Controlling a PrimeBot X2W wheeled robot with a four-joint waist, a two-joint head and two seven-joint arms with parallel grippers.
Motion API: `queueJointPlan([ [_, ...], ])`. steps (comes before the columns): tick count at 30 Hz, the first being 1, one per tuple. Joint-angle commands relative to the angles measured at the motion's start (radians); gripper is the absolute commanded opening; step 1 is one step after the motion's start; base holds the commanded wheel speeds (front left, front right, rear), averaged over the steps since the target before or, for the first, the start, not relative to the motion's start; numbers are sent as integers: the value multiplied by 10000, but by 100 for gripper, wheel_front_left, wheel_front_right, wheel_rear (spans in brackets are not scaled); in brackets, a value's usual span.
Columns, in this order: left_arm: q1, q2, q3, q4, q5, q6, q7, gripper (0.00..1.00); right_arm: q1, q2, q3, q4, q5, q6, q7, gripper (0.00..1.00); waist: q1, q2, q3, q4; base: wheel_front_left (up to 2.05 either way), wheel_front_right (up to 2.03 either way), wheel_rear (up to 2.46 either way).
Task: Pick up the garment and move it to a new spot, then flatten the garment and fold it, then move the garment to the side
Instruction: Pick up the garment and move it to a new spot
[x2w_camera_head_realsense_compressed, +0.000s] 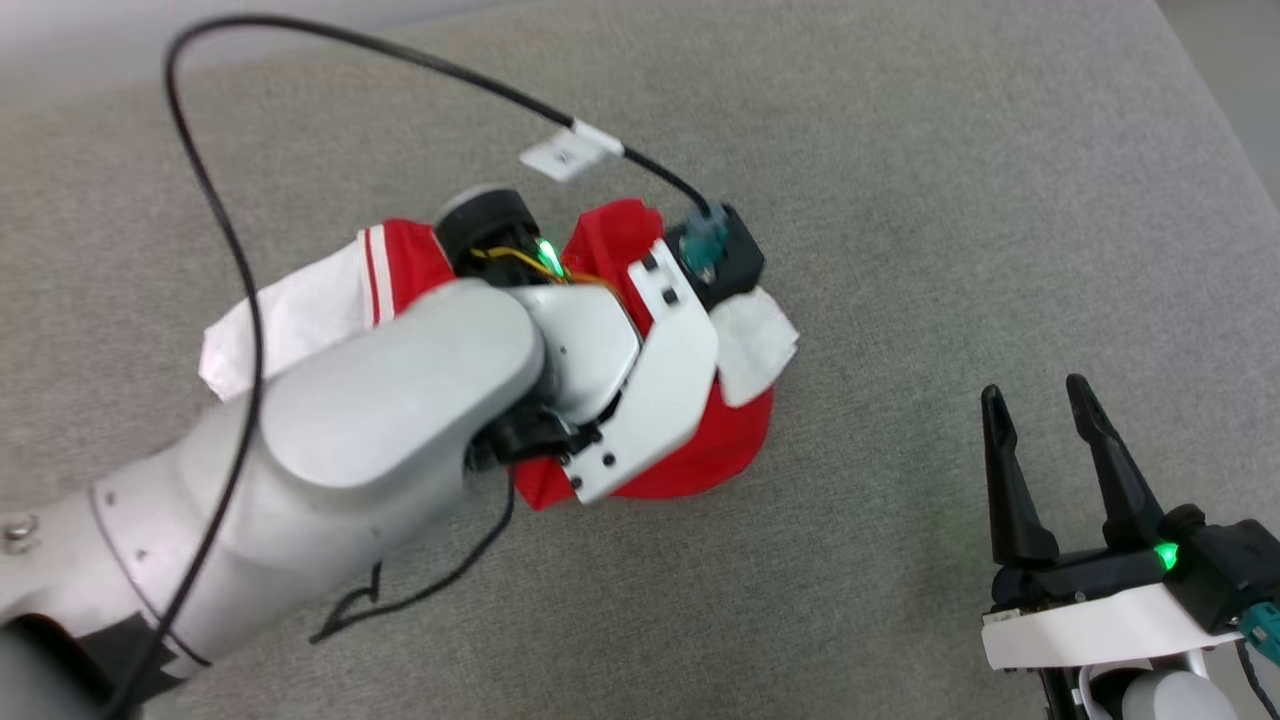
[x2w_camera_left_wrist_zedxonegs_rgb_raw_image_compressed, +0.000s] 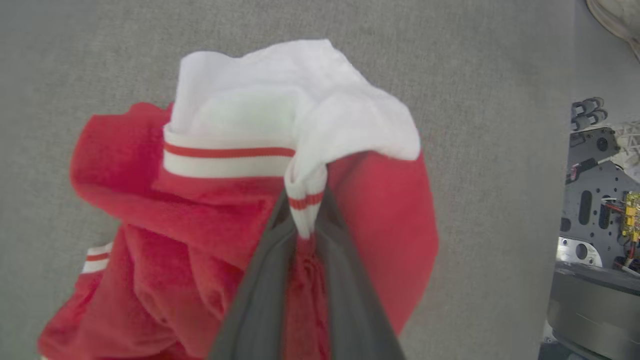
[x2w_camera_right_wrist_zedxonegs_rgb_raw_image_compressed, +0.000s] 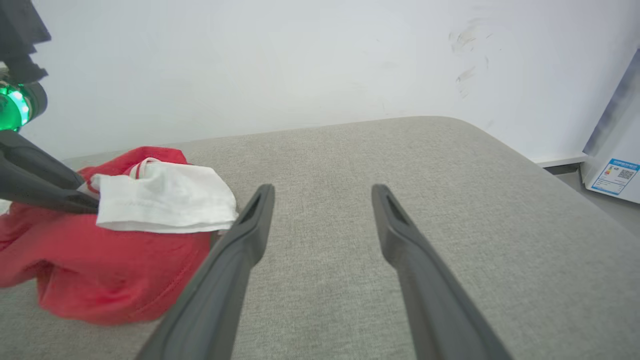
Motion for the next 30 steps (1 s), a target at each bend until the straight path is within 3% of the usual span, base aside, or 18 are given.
queueJointPlan([
  [1, 166, -39, -67, 60, -25, 5, -24, 0, -118, 24, -5, -52, 0, -7, -21, 100, 0, 0, 280, -103, 0, 0, 0],
  [8, 1008, -286, -272, 9, 370, 5, 430, 0, -283, 22, -17, -2, 4, -7, -21, 100, 0, 0, 470, 33, 0, 0, 0],
  [10, 1003, -251, -266, 41, 373, 4, -15, 4, -269, 22, -24, 31, -63, -7, -21, 100, 0, 0, 351, 104, 0, 0, 0],
  [11, 932, -273, -262, 36, 412, 4, -288, 44, -229, 22, -50, 60, -93, -7, -21, 100, 0, 0, 240, 158, 0, 0, 0],
  [12, 836, -305, -257, -9, 502, 4, -607, 100, -161, 22, -70, 79, -114, -7, -21, 100, 0, 0, 113, 215, 0, 0, 0],
  [17, 626, -299, -252, -120, 510, 5, -2606, 100, 229, 24, -83, 220, -351, -7, -21, 100, 0, 0, -801, 581, 0, 0, 0],
  [18, 642, -216, -257, -165, 641, 5, -3906, 100, 468, 21, -123, 252, -476, -7, -21, 100, 0, 0, -1350, 855, 0, 0, 0],
  [22, 903, -143, -74, 51, 905, 26, -5710, 100, 811, 21, -260, 267, -653, -7, -21, 100, 0, 0, -1990, 1304, 0, 0, 0],
  [24, 1122, -184, 212, 207, 1108, 315, -6674, 100, 942, 23, -386, 248, -749, -7, -21, 100, 0, 0, -2222, 1561, 0, 0, 0],
  [30, 2028, -133, 994, 690, 1728, 1854, -9167, 100, 1273, 24, -627, 220, -836, -7, -21, 100, 0, 0, -2595, 2167, 0, 0, 0],
])
